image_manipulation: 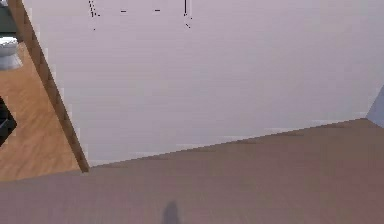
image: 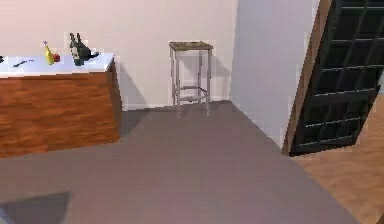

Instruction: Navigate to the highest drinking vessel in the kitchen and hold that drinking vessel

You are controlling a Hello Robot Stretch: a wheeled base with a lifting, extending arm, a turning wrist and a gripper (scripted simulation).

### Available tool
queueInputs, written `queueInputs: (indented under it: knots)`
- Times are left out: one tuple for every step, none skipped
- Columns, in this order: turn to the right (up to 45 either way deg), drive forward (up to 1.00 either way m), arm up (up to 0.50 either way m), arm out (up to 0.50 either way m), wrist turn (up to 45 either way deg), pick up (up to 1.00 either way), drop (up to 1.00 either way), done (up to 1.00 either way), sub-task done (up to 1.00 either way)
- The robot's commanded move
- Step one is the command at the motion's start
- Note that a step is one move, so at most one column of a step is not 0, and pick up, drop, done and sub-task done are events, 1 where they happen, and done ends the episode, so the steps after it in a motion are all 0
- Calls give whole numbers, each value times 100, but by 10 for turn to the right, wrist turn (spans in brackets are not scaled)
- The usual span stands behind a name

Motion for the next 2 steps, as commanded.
queueInputs:
  knots:
    - [-150, 0, 0, 0, 0, 0, 0, 0, 0]
    - [0, 5, 0, 0, 0, 0, 0, 0, 0]
